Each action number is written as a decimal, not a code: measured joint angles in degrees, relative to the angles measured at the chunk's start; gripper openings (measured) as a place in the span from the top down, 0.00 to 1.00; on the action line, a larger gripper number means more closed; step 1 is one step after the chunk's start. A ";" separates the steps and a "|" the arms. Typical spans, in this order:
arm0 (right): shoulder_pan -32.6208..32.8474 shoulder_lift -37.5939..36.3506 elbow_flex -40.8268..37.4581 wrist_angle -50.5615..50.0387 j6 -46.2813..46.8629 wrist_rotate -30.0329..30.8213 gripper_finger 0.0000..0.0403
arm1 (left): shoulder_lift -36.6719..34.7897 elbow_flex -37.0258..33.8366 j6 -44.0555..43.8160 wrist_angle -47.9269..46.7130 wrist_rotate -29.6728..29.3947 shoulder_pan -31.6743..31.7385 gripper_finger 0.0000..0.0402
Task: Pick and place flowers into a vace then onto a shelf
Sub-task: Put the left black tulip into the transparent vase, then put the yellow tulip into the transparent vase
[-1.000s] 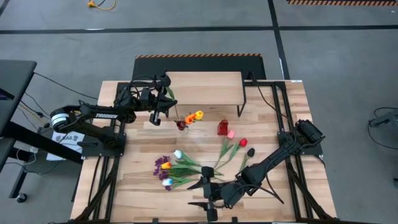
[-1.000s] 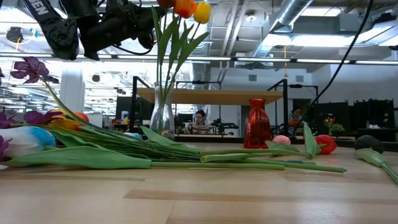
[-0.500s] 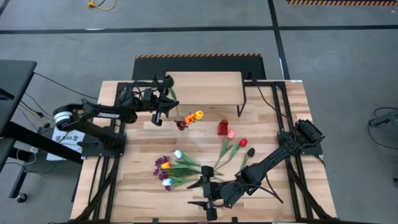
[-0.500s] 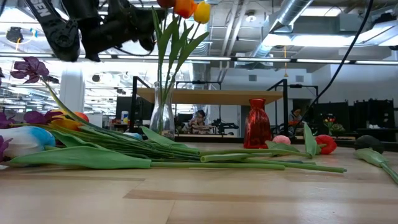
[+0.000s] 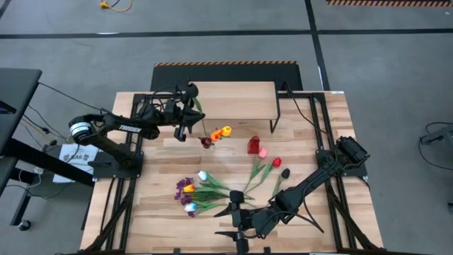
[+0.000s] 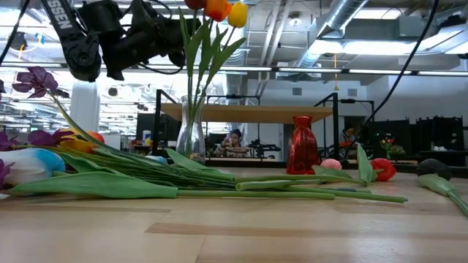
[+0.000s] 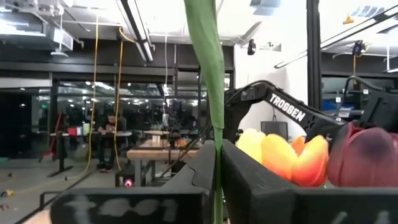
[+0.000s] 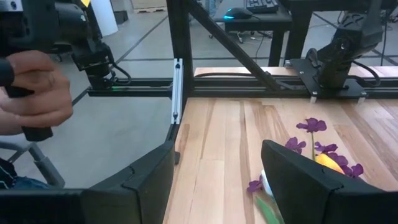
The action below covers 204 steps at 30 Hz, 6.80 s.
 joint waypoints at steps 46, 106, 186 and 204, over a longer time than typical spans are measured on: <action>0.00 0.00 0.00 -1.33 1.03 -0.09 0.43 | -30.18 0.02 17.11 -61.08 -5.31 3.17 0.46; -9.16 8.86 0.04 -9.56 -5.55 -10.19 0.43 | -69.79 0.02 25.29 -91.22 -55.29 -46.92 0.59; -15.17 8.35 -1.69 -26.39 2.87 -13.15 0.69 | -55.25 -3.37 5.27 -91.23 -56.59 -65.37 0.59; -15.98 8.95 -2.81 -24.42 3.02 -13.43 0.70 | -55.27 -3.37 5.22 -91.23 -56.54 -65.37 0.59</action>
